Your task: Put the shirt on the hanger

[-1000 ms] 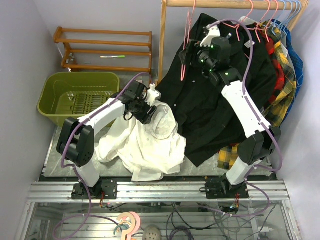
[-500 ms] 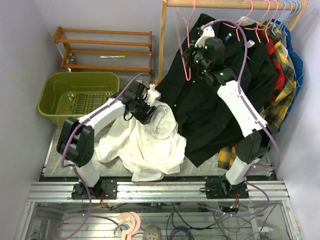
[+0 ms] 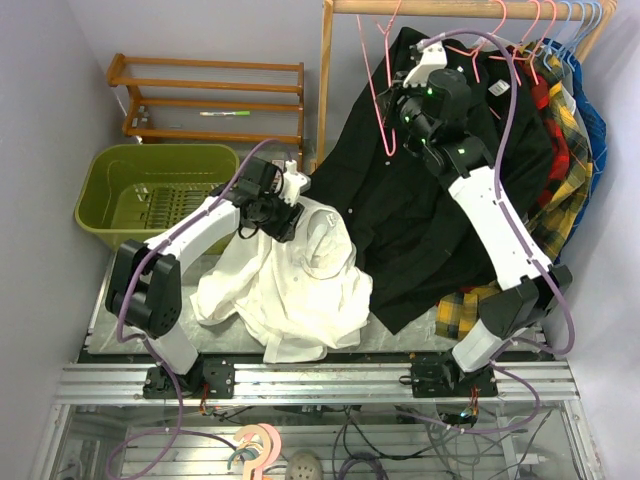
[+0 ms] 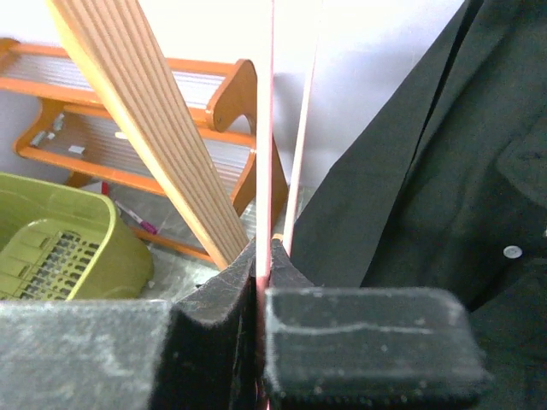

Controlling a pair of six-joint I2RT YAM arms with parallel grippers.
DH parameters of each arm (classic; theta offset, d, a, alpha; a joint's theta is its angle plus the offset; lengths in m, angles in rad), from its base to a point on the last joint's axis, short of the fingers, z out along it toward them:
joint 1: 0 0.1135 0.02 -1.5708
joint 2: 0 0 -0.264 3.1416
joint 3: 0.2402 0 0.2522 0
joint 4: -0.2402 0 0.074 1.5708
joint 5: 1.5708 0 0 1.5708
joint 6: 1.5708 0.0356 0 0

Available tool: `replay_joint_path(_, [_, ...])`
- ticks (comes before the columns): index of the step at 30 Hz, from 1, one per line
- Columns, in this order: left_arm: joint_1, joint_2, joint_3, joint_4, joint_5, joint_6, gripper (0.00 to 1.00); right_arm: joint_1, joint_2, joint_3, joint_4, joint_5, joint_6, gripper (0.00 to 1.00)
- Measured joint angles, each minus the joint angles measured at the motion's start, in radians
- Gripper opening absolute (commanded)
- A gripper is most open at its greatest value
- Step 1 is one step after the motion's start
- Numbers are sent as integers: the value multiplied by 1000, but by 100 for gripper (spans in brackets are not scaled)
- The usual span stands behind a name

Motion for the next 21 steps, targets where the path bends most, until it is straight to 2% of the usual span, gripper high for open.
replay_joint_path(5, [10, 26, 2, 12, 24, -23, 60, 1, -61, -8, 2, 1, -4, 0])
replay_joint_path(13, [-6, 122, 71, 2, 106, -23, 48, 2, -216, -105, -11, -3, 14, 0])
replay_joint_path(17, [-45, 133, 83, -2, 110, -15, 39, 8, -344, -315, 32, -19, 47, 0])
replay_joint_path(21, [-61, 140, 89, -5, 113, -14, 28, 55, -539, -568, 41, -38, 79, 0])
